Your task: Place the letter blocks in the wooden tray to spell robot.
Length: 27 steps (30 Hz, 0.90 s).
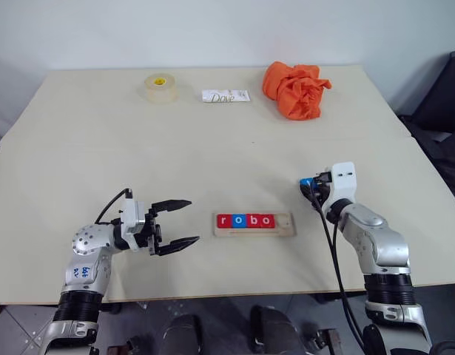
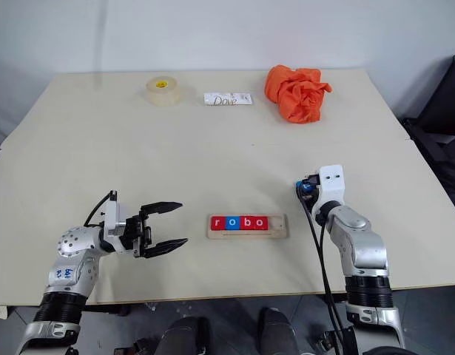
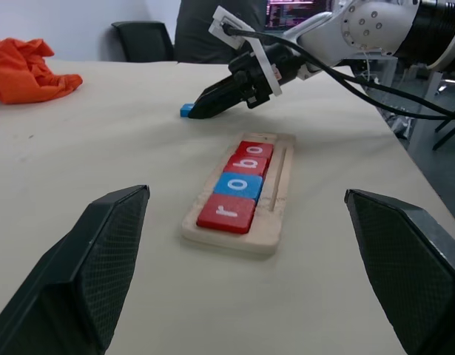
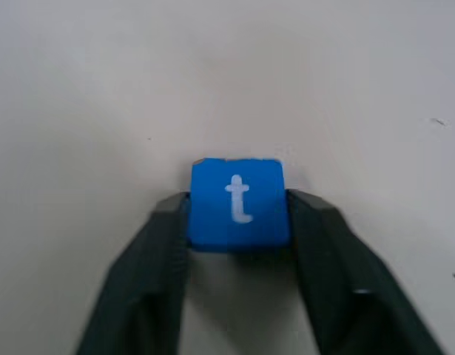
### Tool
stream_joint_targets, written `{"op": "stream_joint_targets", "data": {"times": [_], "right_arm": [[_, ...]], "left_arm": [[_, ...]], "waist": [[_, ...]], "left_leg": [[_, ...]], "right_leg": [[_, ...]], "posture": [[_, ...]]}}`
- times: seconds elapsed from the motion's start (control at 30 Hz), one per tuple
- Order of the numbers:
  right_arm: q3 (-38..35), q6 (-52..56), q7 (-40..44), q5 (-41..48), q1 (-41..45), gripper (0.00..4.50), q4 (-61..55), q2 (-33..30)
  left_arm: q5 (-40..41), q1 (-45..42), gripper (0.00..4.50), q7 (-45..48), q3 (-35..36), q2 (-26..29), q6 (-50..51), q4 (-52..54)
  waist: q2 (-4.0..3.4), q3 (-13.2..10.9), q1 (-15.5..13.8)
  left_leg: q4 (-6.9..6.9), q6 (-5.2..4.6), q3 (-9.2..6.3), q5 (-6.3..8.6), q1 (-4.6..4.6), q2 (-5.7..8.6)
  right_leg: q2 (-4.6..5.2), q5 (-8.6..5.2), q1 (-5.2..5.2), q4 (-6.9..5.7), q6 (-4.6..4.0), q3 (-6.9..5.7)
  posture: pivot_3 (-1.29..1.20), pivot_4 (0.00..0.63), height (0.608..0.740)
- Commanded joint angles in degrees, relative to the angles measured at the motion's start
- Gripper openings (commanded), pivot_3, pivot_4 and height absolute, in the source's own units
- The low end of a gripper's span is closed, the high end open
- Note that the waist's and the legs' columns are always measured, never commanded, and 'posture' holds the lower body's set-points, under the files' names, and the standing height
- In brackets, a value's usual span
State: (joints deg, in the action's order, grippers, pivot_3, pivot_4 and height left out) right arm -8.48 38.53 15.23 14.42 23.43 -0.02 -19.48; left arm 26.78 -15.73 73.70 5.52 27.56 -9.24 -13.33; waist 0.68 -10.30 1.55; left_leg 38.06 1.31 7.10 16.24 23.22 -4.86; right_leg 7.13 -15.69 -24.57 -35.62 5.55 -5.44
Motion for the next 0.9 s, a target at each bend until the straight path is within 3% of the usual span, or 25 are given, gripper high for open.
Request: {"op": "stream_joint_targets", "data": {"times": [0.03,0.17,0.4,0.73,0.9], "right_arm": [[-0.6,-0.1,-1.2,0.2,-1.0,1.46,-3.0,0.9],[-3.1,2.0,-2.6,1.8,-3.7,1.46,-11.8,0.8],[-6.2,17.4,-6.3,7.1,-16.2,1.46,-36.3,2.0],[-5.4,22.8,-12.6,6.6,-20.4,1.46,-39.7,8.8],[-6.9,22.2,-12.4,6.9,-20.3,3.17,-39.2,8.7]], "left_arm": [[0.6,-0.9,4.50,1.2,-0.3,0.0,-0.3,-0.5],[0.8,-1.3,4.50,1.9,-0.2,0.1,-0.3,-1.1],[0.9,-1.5,4.50,3.2,-0.1,0.5,0.2,-2.0],[0.4,-3.5,4.50,4.1,-0.5,0.1,0.2,-4.3],[0.4,-3.7,4.50,4.1,-0.4,0.1,0.2,-4.1]], "waist": [[0.00,0.0,0.1],[0.00,0.0,0.0],[0.01,0.0,-0.2],[0.01,0.0,0.1],[0.01,0.0,0.0]], "left_leg": [[-0.01,0.00,0.00,0.00,0.00,0.00],[-0.05,0.00,0.01,0.00,0.02,0.00],[-0.10,0.02,-0.11,0.02,0.05,0.00],[-0.08,0.00,-0.10,0.01,0.03,-0.01],[-0.10,-0.01,-0.09,0.03,0.06,0.00]], "right_leg": [[0.00,0.00,0.00,0.00,0.00,0.00],[0.00,0.00,-0.03,0.02,0.00,0.00],[0.00,-0.05,-0.01,0.09,-0.03,-0.04],[-0.02,-0.04,-0.01,0.08,-0.02,-0.02],[-0.02,-0.04,-0.01,0.12,-0.03,-0.02]], "posture": [[0.00,0.150,0.740],[0.00,0.150,0.740],[0.00,0.150,0.740],[0.00,0.150,0.740],[0.00,0.150,0.740]]}}
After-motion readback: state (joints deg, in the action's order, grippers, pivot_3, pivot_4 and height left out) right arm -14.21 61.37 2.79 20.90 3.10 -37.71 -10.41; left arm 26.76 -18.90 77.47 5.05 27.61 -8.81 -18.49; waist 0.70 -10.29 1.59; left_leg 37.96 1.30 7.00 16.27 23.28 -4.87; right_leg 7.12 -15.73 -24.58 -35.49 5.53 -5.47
